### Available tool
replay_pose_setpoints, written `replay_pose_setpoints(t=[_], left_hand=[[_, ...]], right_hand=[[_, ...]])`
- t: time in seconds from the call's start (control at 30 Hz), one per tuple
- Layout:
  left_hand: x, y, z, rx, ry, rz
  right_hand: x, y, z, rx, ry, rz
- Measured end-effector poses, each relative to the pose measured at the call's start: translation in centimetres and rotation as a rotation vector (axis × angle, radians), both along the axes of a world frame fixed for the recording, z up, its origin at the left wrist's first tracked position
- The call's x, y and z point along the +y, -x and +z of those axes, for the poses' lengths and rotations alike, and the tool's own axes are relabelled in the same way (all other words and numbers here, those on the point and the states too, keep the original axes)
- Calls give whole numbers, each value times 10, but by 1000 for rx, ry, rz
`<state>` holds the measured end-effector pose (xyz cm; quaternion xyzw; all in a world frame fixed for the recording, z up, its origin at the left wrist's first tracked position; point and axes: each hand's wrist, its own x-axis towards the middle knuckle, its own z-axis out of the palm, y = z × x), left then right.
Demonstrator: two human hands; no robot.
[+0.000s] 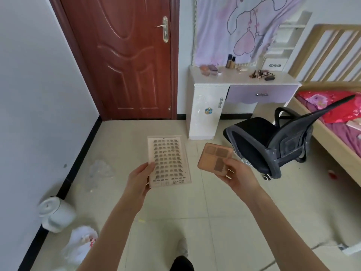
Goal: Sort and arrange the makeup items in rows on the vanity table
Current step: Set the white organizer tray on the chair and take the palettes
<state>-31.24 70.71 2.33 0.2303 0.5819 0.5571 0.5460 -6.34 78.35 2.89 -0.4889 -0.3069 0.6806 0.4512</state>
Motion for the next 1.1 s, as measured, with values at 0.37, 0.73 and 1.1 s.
replay_pose_setpoints(t=[0.37, 0.73, 1.1], left_hand=[[250, 16, 17, 32, 21, -74], [486, 37, -14, 2, 72, -142], [734, 59, -13, 19, 124, -227]], right_hand=[[232, 13, 8, 17, -4, -62], [450, 31, -20, 9, 34, -168], [653, 49, -28, 32, 108, -302]])
